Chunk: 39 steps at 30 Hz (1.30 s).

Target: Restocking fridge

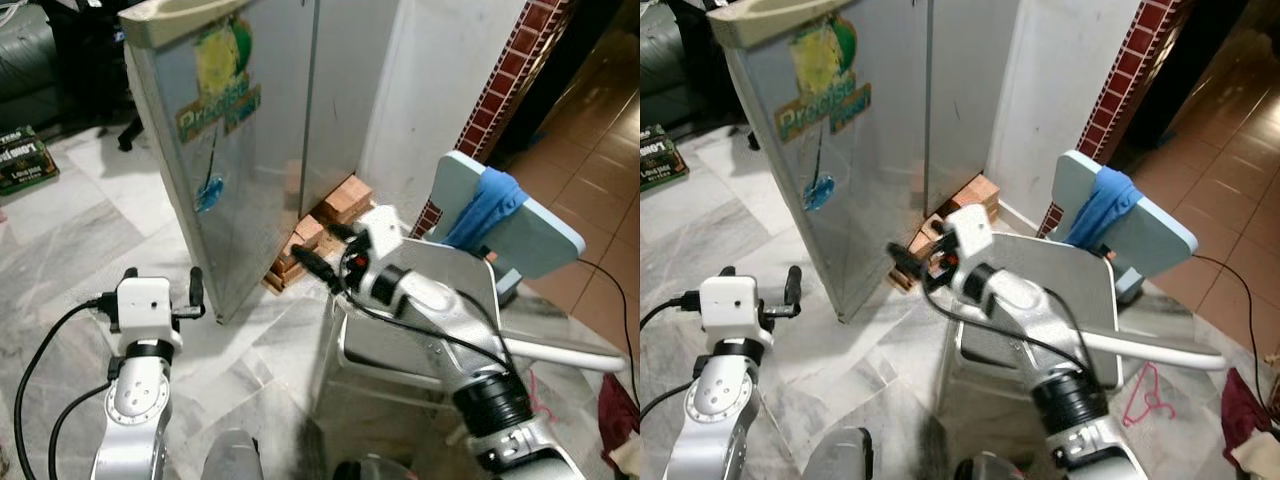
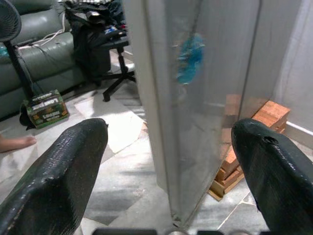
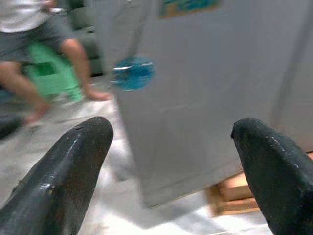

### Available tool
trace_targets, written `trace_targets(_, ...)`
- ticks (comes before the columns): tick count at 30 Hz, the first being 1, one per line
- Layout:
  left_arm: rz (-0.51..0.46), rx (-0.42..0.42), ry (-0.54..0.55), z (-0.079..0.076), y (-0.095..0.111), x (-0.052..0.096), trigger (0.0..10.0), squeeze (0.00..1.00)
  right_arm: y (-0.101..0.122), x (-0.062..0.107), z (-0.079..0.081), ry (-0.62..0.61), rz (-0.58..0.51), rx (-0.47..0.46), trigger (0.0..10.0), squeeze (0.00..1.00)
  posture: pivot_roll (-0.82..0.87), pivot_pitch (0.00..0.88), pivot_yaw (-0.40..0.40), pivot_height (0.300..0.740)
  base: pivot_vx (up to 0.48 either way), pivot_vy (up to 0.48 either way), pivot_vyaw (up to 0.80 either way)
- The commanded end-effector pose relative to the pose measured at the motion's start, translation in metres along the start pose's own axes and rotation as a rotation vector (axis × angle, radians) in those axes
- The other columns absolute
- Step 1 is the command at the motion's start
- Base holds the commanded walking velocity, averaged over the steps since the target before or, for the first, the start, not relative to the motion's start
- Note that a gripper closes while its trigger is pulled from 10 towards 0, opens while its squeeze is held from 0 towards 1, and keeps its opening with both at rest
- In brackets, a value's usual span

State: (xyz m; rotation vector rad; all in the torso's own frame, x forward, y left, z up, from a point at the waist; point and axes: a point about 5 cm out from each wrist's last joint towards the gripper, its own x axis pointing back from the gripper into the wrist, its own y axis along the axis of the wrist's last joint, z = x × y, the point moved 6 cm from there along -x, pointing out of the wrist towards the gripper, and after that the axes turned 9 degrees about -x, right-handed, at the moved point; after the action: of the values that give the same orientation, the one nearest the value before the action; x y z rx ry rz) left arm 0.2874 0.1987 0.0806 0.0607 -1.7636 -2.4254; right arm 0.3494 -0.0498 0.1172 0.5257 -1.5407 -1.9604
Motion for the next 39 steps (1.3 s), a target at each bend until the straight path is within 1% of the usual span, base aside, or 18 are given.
trace_targets(1,0.03,-0.002,-0.004,0.001,-0.008,0.001,10.0,0.0,0.0,0.014,-0.023,-0.093,-0.011,0.047,10.0,0.0,0.14,0.078,-0.017,0.74,0.0,0.48,0.0)
trace_targets(2,0.031,-0.008,-0.015,-0.002,-0.009,0.002,10.0,0.0,-0.003,0.021,-0.03,-0.127,-0.004,0.057,10.0,0.0,0.13,0.073,-0.011,0.74,0.0,0.48,0.0)
trace_targets(3,0.033,-0.01,-0.021,-0.003,-0.011,0.003,10.0,0.0,-0.006,0.026,-0.034,-0.145,0.002,0.064,10.0,0.0,0.13,0.07,-0.01,0.74,0.0,0.48,0.0)
trace_targets(5,0.037,-0.006,-0.03,-0.007,-0.012,0.004,10.0,0.0,-0.011,0.033,-0.04,-0.182,-0.003,0.089,10.0,0.0,0.12,0.065,-0.013,0.74,0.0,0.48,0.0)
trace_targets(6,0.031,-0.011,-0.042,-0.011,-0.011,0.004,10.0,0.0,-0.015,0.037,-0.041,-0.214,-0.012,0.086,10.0,0.0,0.12,0.065,-0.011,0.74,0.0,0.48,0.0)
trace_targets(9,0.022,-0.009,-0.046,-0.013,-0.007,0.002,10.0,0.0,-0.019,0.04,-0.041,-0.294,-0.055,0.062,10.0,0.0,0.13,0.059,-0.01,0.74,0.0,0.48,0.0)
trace_targets(12,0.015,-0.01,-0.044,-0.012,-0.005,0.001,10.0,0.0,-0.019,0.041,-0.042,-0.32,-0.071,0.065,10.0,0.0,0.13,0.059,-0.008,0.74,0.0,0.48,0.0)
trace_targets(15,0.008,-0.013,-0.044,-0.012,-0.003,0.0,10.0,0.0,-0.025,0.042,-0.048,-0.406,-0.09,0.017,10.0,0.0,0.13,0.059,-0.002,0.74,0.0,0.48,-0.3)
trace_targets(18,0.008,-0.013,-0.045,-0.012,-0.004,0.0,10.0,0.0,-0.025,0.043,-0.051,-0.43,-0.103,0.025,10.0,0.0,0.13,0.059,-0.001,0.74,0.0,0.48,-0.14)
trace_targets(20,0.005,-0.023,-0.05,-0.011,-0.004,-0.001,10.0,0.0,-0.024,0.045,-0.058,-0.464,-0.109,0.002,10.0,0.0,0.12,0.059,-0.004,0.74,0.0,0.48,0.0)
trace_targets(21,0.005,-0.023,-0.05,-0.011,-0.004,-0.001,10.0,0.0,-0.024,0.045,-0.058,-0.464,-0.109,0.002,10.0,0.0,0.12,0.059,-0.004,0.74,0.0,0.48,0.0)
trace_targets(22,0.001,-0.021,-0.046,-0.01,-0.004,-0.003,10.0,0.0,-0.022,0.046,-0.062,-0.472,-0.113,0.012,10.0,0.0,0.12,0.058,-0.008,0.74,0.0,0.48,0.0)
trace_targets(24,0.008,-0.007,-0.032,-0.008,-0.004,-0.005,10.0,0.0,-0.019,0.046,-0.065,-0.476,-0.117,0.019,10.0,0.0,0.12,0.058,-0.014,0.74,0.0,0.48,0.0)
trace_targets(28,0.003,-0.005,-0.031,-0.008,-0.004,-0.005,10.0,0.0,-0.014,0.045,-0.069,-0.484,-0.128,0.023,10.0,0.0,0.12,0.06,-0.016,0.74,0.0,0.48,0.0)
trace_targets(39,0.005,0.005,-0.031,-0.005,-0.005,-0.004,10.0,0.0,-0.014,0.04,-0.065,-0.482,-0.143,0.012,10.0,0.0,0.12,0.066,-0.013,0.74,0.0,0.478,0.0)
